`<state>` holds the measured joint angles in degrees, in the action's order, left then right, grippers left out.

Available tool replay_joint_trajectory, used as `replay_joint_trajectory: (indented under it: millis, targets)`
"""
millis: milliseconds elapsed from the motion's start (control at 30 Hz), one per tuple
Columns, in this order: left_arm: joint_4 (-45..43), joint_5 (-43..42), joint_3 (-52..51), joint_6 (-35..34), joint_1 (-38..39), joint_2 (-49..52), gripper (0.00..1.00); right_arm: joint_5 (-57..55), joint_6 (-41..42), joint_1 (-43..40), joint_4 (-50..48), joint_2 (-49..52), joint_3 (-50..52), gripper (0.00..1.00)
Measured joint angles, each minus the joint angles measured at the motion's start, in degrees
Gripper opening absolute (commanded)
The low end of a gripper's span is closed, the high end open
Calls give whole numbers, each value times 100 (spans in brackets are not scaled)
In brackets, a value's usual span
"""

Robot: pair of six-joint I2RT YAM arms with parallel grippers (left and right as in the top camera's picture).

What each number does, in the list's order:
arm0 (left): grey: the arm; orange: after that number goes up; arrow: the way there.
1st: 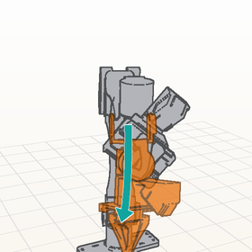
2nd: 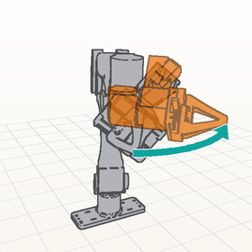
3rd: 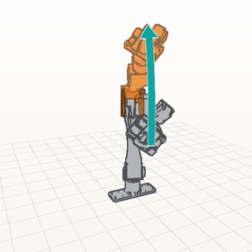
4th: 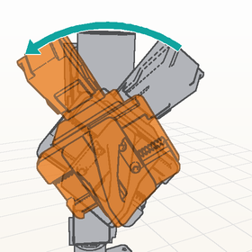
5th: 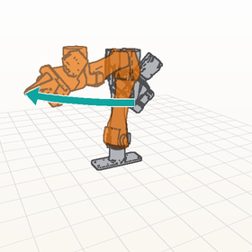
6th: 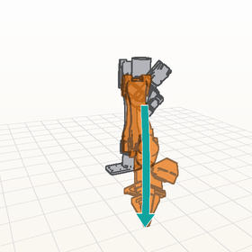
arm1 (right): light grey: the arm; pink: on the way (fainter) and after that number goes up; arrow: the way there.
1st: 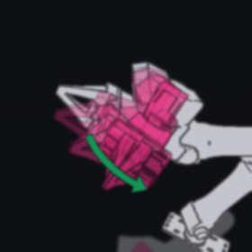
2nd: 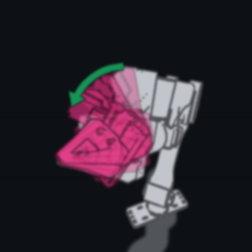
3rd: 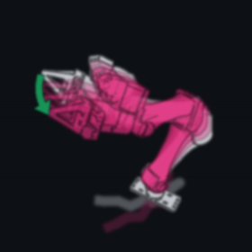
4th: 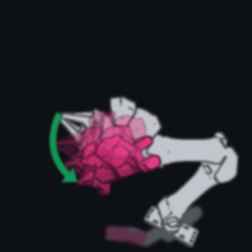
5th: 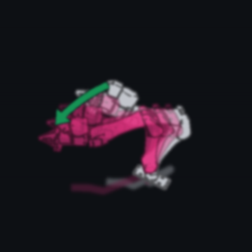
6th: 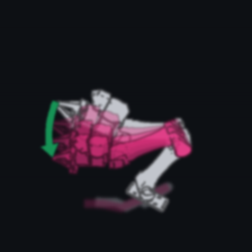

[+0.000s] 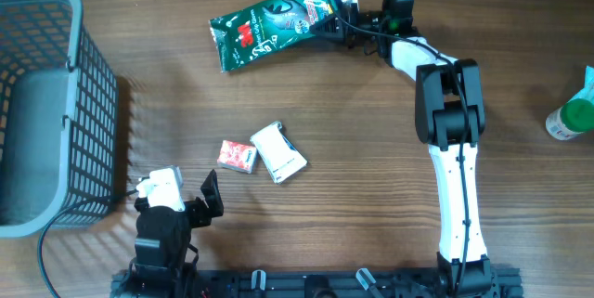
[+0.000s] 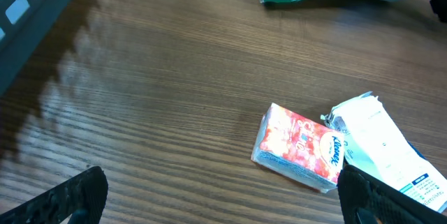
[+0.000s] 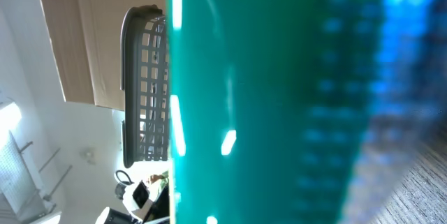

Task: Scan the item barcode
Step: 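Lift the gloves pack and hold it up to the scanner, then carry the gloves pack right and drop it at the table edge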

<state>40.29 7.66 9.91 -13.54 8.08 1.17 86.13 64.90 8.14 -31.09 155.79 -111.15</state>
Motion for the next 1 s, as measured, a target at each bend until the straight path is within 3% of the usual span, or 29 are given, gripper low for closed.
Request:
replay_joint_trajectory:
  millis: [67,100,200,233,333,467,833,933,1000]
  targets:
    - [0,0,0,0,0,0,100,37,164,0,-267,2,0,5]
    - [0,0,0,0,0,0,100,92,420,-4,-935,22,7,5]
    - [2,0,0,0,0,0,100,195,2288,-24,-4701,66,-39,5]
    - [0,0,0,0,0,4,100,315,3486,-57,-5897,39,-76,5]
    - [0,0,0,0,0,4,100,282,4603,-83,-5897,-76,-98,5]
    - [0,0,0,0,0,4,100,282,5195,-81,-5790,-551,-96,5]
    - [0,0,0,0,0,4,100,310,5362,-210,-3611,-4758,-175,5]
    - [2,0,0,0,0,4,100,243,4972,-754,-1945,-4841,-205,5]
    - [0,0,0,0,0,4,100,170,4725,-1176,-1388,-4690,-160,5]
